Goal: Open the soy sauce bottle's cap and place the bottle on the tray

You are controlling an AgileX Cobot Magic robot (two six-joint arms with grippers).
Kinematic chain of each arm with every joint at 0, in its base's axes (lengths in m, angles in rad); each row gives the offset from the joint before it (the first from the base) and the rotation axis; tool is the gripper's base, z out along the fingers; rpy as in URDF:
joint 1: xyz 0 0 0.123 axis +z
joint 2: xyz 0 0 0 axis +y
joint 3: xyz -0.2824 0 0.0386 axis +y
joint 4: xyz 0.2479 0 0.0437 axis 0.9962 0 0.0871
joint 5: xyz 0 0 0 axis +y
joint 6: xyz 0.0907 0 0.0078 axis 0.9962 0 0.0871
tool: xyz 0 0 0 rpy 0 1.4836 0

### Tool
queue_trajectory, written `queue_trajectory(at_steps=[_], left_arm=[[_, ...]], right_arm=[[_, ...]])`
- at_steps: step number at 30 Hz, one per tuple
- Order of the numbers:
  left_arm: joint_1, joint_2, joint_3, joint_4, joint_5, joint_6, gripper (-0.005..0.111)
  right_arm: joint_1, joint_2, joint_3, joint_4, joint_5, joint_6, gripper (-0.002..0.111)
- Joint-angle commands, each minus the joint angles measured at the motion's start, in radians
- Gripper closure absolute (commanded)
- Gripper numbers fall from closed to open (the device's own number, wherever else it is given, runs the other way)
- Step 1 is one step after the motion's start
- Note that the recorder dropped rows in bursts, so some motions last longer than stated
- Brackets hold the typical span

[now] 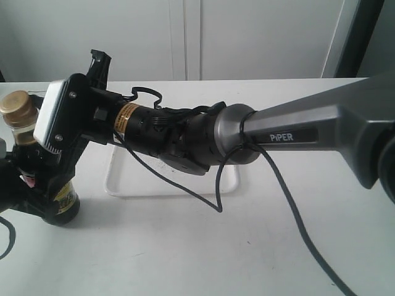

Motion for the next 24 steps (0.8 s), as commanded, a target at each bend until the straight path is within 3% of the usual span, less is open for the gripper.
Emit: queue_trajectory(at_steps=[1,24], left_arm=[[0.000,-0.002,0.007,0.016,0.005,-0.004,0.107],[0.000,-0.002,0.007,0.016,0.005,-0.004,0.107]], right_arm=[[0.002,-0.001,-0.004,-0.026,-0.034,0.006,0.108],[0.077,-0.118,-0.004,-0.048,-0.091,0.019,0.108]])
